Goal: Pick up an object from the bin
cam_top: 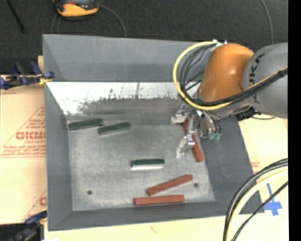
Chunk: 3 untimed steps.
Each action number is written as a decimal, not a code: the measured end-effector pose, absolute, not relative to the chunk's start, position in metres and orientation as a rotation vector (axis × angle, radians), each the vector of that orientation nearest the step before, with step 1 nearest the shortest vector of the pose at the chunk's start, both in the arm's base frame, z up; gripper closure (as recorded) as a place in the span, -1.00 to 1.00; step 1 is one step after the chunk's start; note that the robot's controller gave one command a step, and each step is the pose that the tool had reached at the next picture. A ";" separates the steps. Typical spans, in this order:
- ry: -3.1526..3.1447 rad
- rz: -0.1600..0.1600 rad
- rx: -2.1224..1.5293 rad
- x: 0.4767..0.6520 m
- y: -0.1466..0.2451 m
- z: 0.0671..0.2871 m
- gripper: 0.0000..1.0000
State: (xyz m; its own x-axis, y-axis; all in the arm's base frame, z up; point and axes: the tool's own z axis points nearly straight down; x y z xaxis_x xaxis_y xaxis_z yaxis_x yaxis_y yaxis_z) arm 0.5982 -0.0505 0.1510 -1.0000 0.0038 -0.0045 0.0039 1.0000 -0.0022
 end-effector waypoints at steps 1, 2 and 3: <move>3.130 0.002 0.178 0.579 -0.010 0.091 -1.00; 3.130 0.001 0.207 0.577 -0.005 0.085 -1.00; 3.121 0.003 0.320 0.571 0.028 0.099 -1.00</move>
Offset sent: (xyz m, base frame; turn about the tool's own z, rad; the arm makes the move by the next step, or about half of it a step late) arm -0.0249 0.0534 -0.0367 0.0310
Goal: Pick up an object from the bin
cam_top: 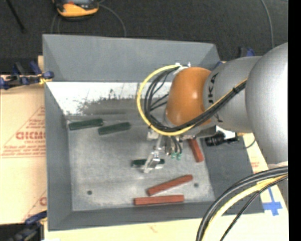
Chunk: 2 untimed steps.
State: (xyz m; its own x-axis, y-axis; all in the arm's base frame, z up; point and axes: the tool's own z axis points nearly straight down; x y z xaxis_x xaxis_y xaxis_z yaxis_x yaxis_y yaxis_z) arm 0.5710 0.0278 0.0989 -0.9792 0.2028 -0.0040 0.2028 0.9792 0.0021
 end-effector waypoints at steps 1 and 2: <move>3.123 0.005 0.291 0.575 0.017 0.077 -1.00; 3.095 -0.006 0.558 0.568 0.026 0.080 1.00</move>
Offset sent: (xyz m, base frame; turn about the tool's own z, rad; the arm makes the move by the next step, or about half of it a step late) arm -0.0064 0.0025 -0.0289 0.1568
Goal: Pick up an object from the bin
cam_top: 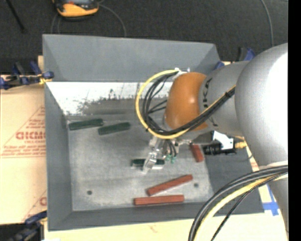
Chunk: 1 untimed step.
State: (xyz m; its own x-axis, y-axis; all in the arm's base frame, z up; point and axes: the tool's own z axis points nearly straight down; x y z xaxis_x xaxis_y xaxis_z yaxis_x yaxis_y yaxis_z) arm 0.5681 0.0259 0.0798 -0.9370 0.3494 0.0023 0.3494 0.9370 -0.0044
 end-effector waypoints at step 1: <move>-3.089 0.006 -0.557 0.568 0.026 0.080 1.00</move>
Offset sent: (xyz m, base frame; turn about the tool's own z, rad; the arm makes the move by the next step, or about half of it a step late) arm 0.0000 0.0000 0.0061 0.0000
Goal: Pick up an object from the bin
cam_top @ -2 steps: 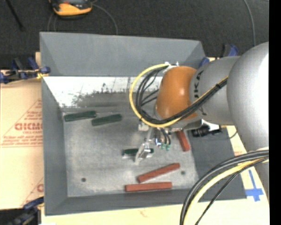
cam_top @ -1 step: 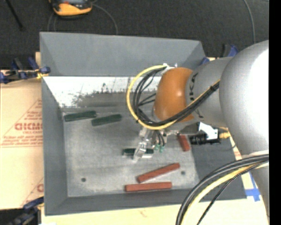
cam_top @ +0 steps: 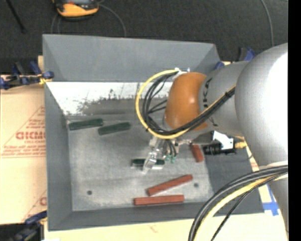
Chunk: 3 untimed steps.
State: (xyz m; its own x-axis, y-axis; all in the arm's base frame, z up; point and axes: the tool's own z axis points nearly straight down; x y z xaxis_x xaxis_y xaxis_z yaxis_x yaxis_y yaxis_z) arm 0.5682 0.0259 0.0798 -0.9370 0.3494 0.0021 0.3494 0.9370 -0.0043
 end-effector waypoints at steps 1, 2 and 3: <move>-3.086 0.006 -0.556 0.568 0.026 0.081 1.00; -3.079 0.000 -0.553 0.565 0.028 0.086 1.00; -3.088 0.000 -0.553 0.565 0.028 0.100 1.00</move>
Offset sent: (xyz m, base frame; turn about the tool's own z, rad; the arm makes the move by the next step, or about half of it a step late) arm 0.0000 0.0002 0.0413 0.0000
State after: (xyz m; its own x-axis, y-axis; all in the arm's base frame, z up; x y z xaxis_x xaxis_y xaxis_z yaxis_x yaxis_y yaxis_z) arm 0.5654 0.0275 0.0996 -0.9379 0.3470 0.0040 0.3470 0.9379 -0.0009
